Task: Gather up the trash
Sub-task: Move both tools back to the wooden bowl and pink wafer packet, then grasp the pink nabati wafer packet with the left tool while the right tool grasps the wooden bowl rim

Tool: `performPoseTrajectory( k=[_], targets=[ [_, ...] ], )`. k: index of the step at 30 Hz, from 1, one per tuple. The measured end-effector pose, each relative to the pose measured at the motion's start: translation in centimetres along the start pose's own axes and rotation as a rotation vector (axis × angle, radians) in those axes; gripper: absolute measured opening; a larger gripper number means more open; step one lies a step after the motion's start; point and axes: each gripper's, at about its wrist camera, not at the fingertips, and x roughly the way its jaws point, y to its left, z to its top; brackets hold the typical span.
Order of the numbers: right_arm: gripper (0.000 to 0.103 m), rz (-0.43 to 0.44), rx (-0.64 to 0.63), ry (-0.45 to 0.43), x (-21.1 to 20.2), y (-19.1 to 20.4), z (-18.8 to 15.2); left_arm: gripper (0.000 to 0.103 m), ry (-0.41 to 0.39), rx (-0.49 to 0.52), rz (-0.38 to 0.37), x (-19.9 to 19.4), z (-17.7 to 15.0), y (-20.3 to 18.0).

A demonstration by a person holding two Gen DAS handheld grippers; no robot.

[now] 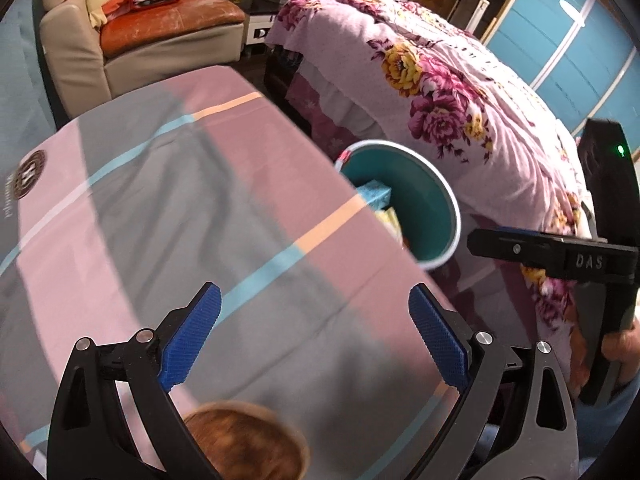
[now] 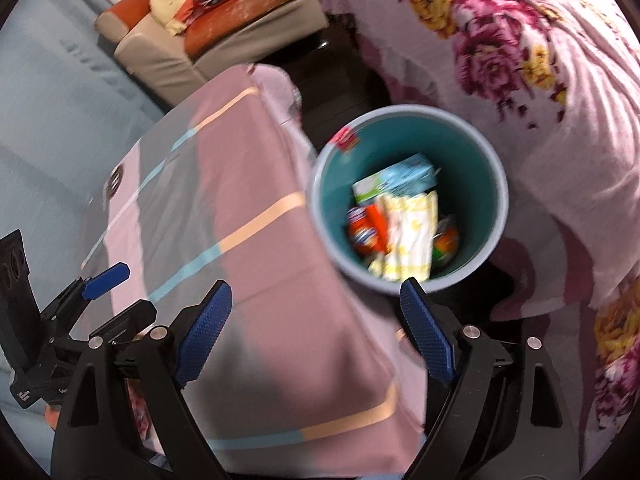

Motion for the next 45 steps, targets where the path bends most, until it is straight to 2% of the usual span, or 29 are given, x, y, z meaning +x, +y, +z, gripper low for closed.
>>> performPoseTrajectory(
  k=[6,12,18,24,32,40,43,45],
  targets=[
    [0.082,0.022,-0.066,0.042,0.9,4.2,-2.4,0.095,0.01,0.034,0.049,-3.5,-4.5,3.1],
    [0.082,0.045,-0.137,0.093,2.1,8.4,-4.7,0.095,0.052,0.024,0.092,-5.6,-9.1,6.2],
    [0.082,0.053,-0.174,0.145,3.2,11.1,-6.7,0.095,0.103,-0.005,0.087,-7.0,-13.5,8.1],
    [0.082,0.065,-0.214,0.187,4.0,13.3,-8.7,0.095,0.166,-0.006,0.079,-7.0,-17.2,8.3],
    [0.082,0.075,-0.262,0.211,4.5,15.5,-10.8,0.095,0.215,0.006,0.068,-6.1,-20.0,7.7],
    [0.082,0.102,-0.247,0.241,5.6,15.9,-11.5,0.095,0.286,0.003,0.129,-4.5,-21.5,8.6],
    [0.082,0.103,-0.248,0.241,5.8,16.1,-11.4,0.094,0.261,-0.015,0.114,-4.7,-21.3,9.1],
    [0.082,0.114,-0.243,0.241,6.1,16.1,-11.3,0.086,0.236,-0.032,0.111,-4.9,-21.0,9.6]
  ],
)
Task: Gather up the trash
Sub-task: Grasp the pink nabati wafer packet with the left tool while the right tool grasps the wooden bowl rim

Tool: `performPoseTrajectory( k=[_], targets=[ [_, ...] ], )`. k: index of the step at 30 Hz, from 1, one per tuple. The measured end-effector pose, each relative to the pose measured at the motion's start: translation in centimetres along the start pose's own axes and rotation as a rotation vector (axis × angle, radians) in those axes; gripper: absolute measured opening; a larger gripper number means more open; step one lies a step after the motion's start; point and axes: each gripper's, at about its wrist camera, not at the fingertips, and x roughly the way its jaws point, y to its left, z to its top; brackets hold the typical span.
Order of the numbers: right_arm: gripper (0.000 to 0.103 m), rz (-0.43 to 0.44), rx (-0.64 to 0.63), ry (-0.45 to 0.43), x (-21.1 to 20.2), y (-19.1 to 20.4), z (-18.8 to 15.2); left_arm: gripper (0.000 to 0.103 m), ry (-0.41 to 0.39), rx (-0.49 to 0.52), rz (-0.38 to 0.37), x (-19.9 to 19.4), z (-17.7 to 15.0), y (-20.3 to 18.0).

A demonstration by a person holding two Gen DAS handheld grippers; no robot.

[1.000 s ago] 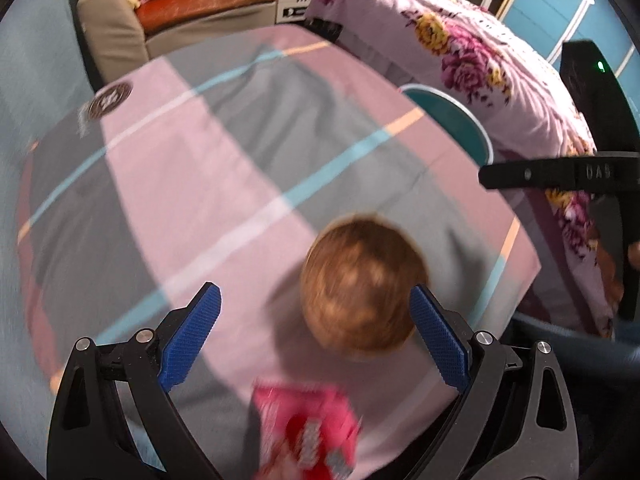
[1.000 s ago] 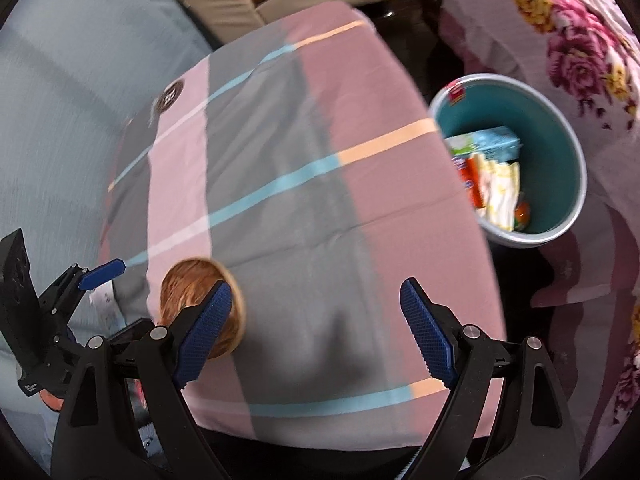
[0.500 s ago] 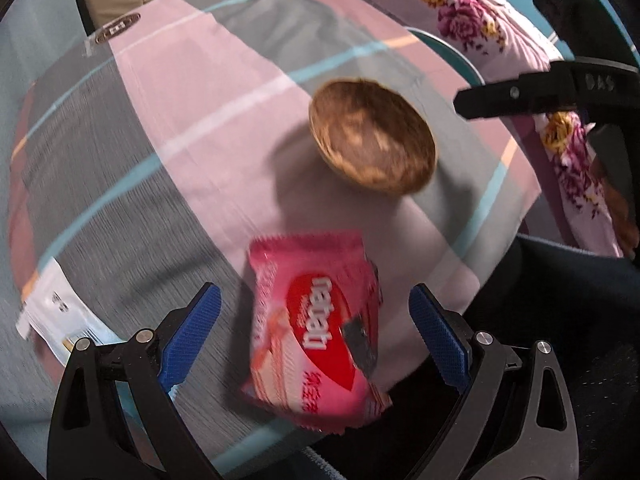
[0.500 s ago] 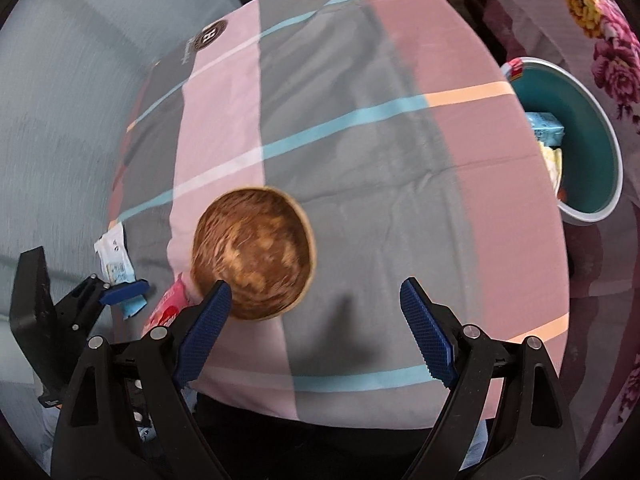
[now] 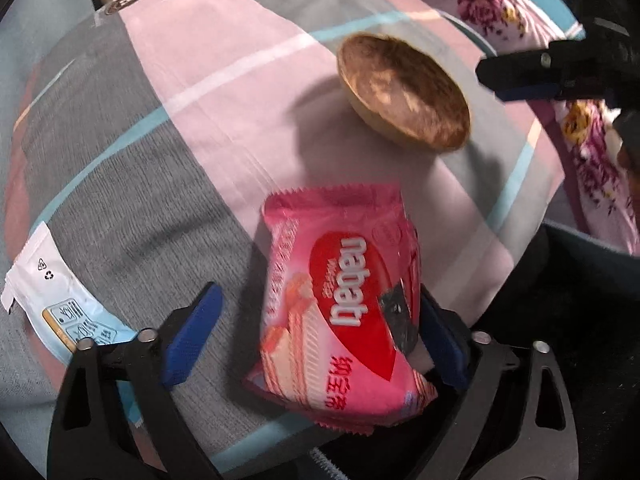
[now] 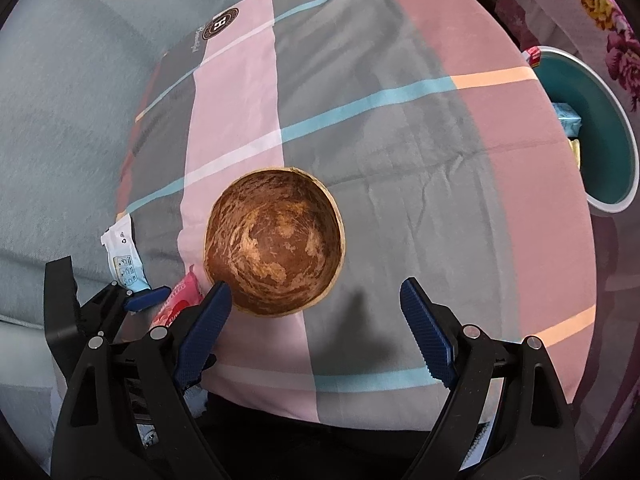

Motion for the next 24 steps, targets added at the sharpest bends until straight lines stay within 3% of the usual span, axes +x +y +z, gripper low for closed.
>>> performPoseTrajectory(
  k=[2,5,7,11,13,18,20,21,23,24],
  targets=[
    [0.082,0.011,0.004,-0.002,0.2,-0.1,0.2,0.057,-0.024,-0.006,0.018,-0.3,0.3,0.4],
    [0.082,0.008,0.012,-0.011,0.8,-0.4,0.4,0.047,-0.052,-0.049,0.002,-0.6,1.0,1.4],
    [0.079,0.003,0.015,-0.013,1.1,-0.5,0.6,0.044,-0.073,-0.077,0.009,-0.6,1.5,2.0],
    [0.062,0.005,0.028,0.006,2.2,-0.9,1.2,0.043,-0.131,-0.136,0.006,-1.0,2.7,2.9],
    [0.061,0.009,0.028,0.009,2.6,-1.0,1.4,0.043,-0.16,-0.165,-0.004,-1.3,3.9,3.5],
    [0.048,0.026,0.021,0.005,3.4,-0.9,2.0,0.043,-0.191,-0.213,-0.01,-2.1,5.2,4.3],
    [0.028,0.036,0.012,0.007,3.7,-0.8,2.0,0.043,-0.199,-0.227,-0.01,-2.3,5.5,4.6],
    [0.025,0.037,0.001,0.011,4.0,-0.7,2.0,0.043,-0.205,-0.235,-0.012,-2.5,5.4,4.8],
    [0.009,0.033,-0.015,0.014,4.2,-0.5,2.1,0.043,-0.212,-0.245,-0.011,-2.5,6.1,4.9],
    [0.008,0.044,-0.016,0.008,4.1,-0.5,2.1,0.043,-0.215,-0.251,-0.012,-2.5,6.3,4.9]
  ],
)
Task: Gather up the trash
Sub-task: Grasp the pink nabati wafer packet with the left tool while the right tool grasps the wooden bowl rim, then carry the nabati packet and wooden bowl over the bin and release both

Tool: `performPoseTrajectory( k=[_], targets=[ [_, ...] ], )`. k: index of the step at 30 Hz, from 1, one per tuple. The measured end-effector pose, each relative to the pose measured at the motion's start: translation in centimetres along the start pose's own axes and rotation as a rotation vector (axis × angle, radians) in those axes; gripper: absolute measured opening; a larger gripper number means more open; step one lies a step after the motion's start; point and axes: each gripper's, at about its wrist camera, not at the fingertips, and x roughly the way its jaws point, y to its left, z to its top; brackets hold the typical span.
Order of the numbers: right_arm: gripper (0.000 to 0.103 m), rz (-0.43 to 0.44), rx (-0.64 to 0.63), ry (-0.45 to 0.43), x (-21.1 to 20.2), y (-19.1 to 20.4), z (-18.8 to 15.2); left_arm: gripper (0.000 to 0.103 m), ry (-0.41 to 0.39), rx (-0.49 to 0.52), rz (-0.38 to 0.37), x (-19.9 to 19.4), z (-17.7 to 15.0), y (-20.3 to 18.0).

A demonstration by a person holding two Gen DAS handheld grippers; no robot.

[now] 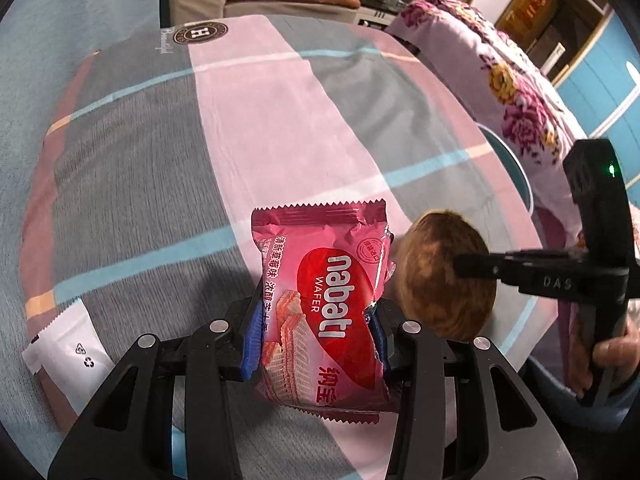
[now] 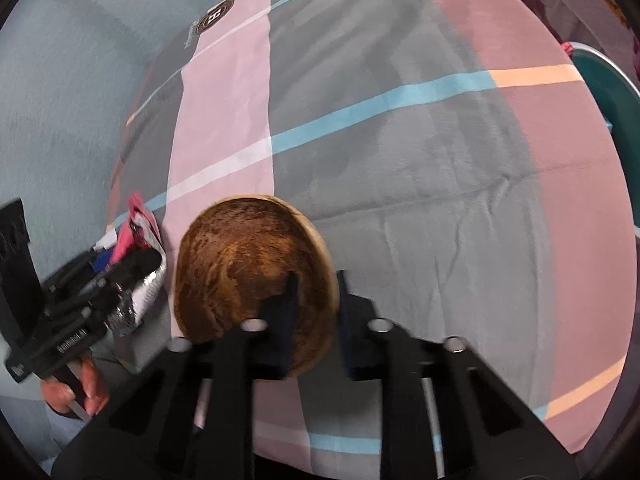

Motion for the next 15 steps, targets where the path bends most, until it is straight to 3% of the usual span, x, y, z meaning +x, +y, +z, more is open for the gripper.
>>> performPoseTrajectory(
  k=[15],
  targets=[
    [0.006,-0.093,0.044,-0.265,-8.5,-4.4,2.2,0.043,-0.037,0.047,-0.03,1.0,4.3,-5.0]
  ],
)
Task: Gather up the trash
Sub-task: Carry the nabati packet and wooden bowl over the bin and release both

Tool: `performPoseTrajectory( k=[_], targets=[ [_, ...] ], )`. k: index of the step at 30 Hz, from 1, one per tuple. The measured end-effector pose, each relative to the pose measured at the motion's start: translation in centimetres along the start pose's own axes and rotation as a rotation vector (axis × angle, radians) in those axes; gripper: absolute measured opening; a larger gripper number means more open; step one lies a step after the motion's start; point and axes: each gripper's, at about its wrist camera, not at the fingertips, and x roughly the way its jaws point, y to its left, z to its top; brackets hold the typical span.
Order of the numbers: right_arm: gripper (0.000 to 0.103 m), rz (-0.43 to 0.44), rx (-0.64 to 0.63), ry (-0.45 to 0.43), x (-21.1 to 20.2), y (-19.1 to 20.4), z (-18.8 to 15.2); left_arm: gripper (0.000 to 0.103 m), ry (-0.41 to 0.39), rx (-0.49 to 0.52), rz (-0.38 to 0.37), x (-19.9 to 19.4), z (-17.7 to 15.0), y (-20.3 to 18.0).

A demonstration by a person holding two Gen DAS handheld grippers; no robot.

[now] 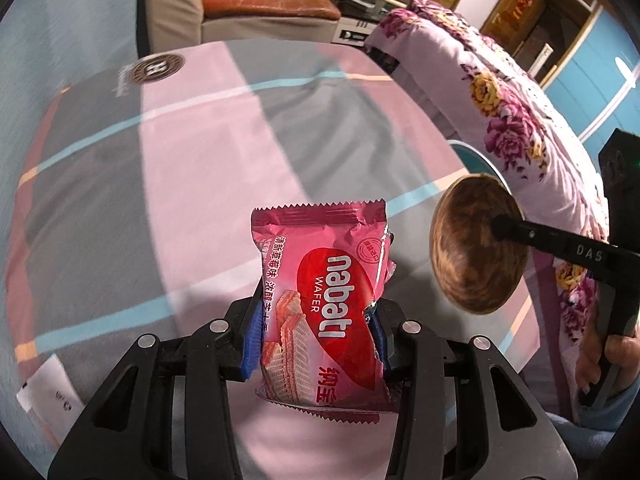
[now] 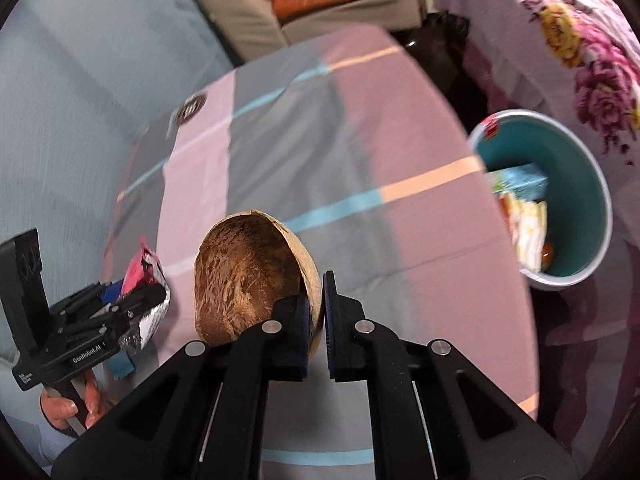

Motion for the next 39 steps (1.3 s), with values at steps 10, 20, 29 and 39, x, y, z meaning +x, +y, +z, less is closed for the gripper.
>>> performPoseTrajectory(
  k=[10,20,29,39],
  targets=[
    [0.006,-0.034,0.069,-0.091,-2.9,-5.7,2.2,0.043,0.014,0.084,-0.011,2.3,3.4,-5.9],
    [0.006,-0.031,0.155,-0.162,-5.0,-11.6,3.8,0.043,0.028,0.181,-0.022,5.3,7.2,-12.6],
    [0.006,-0.055,0.242,-0.225,-7.3,-17.6,4.7,0.043,0.04,0.242,-0.059,7.9,10.0,-18.5],
    [0.006,-0.089,0.331,-0.245,-8.6,-23.5,4.5,0.043,0.072,0.306,-0.084,11.1,11.7,-24.2]
  ],
)
